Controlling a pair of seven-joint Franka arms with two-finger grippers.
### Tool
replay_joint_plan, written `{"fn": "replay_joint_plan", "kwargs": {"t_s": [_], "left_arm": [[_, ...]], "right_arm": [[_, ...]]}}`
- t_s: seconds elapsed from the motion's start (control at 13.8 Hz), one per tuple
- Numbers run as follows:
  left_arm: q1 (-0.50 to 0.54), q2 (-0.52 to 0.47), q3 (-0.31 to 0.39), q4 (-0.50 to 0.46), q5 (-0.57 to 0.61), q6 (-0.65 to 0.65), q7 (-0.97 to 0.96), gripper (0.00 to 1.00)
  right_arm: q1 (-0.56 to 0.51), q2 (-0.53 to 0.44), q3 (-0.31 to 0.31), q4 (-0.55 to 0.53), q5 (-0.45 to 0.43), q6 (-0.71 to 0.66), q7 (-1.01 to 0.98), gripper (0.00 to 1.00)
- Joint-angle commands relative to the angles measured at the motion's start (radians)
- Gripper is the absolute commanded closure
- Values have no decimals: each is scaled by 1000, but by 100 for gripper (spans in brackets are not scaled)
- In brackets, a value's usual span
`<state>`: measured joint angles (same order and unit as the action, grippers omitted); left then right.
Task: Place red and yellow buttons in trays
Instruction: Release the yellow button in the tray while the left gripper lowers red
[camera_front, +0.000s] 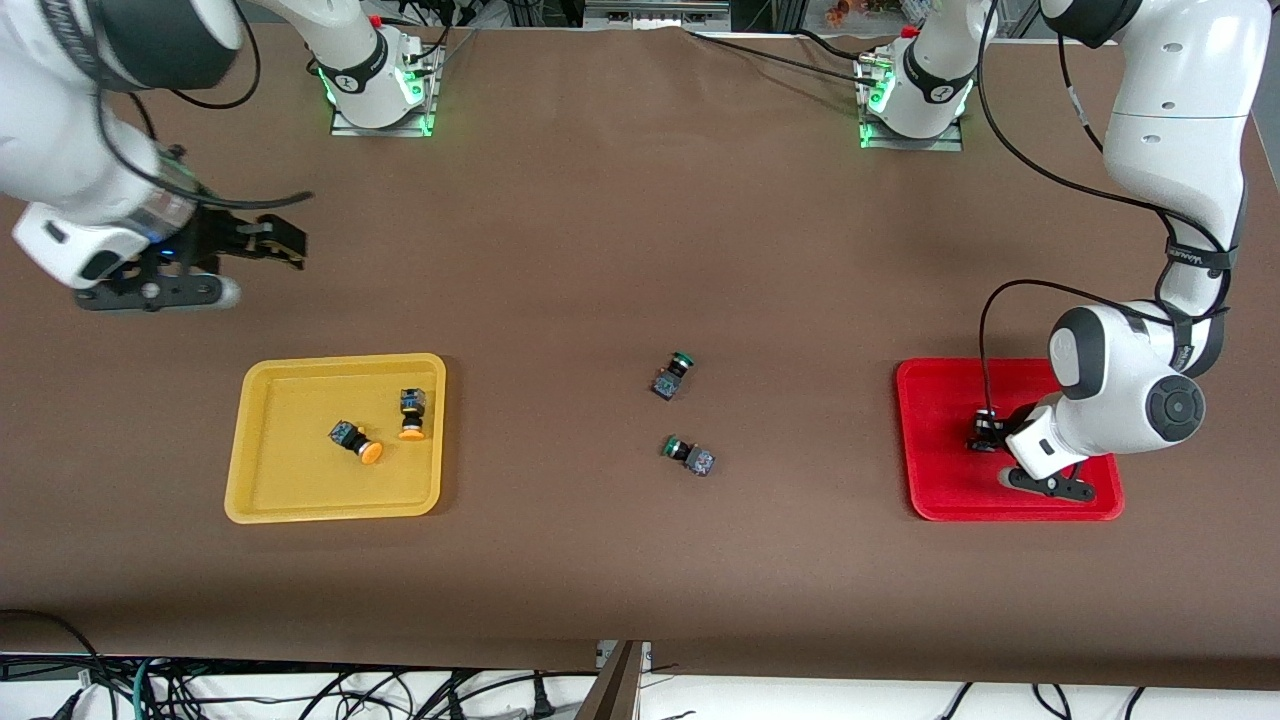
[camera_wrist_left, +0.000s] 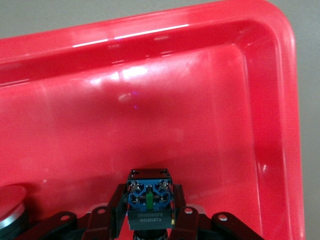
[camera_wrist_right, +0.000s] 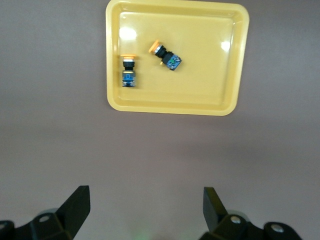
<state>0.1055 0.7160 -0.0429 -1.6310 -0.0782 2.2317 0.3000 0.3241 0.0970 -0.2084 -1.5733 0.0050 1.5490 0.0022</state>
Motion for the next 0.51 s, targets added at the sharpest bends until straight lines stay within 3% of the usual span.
{"fn": "replay_joint_plan", "kwargs": {"t_s": [0.0,0.07,0.14,0.22,0.43], "left_arm": [[5,-23,-9,-27,5,11,-4,66],[0,-24,-9,-23,5,5,-4,41],[-4,-29,-11,-9,8,0,-4,2],[-4,-29,-11,5,11,-1,-4,0],[-10,-29,-12,81,11,-62,-5,0]], "right_arm": [[-74,-45,50,-17,12,-21,-70,1],[-76,-45,50,-16,10,-21,-71,1],[-92,-45,60,-14,9,-20,-80,1],[-109,-48,90,-14,9,-21,-82,0],[-108,-48,93,-8,-3,-21,-77,1]]}}
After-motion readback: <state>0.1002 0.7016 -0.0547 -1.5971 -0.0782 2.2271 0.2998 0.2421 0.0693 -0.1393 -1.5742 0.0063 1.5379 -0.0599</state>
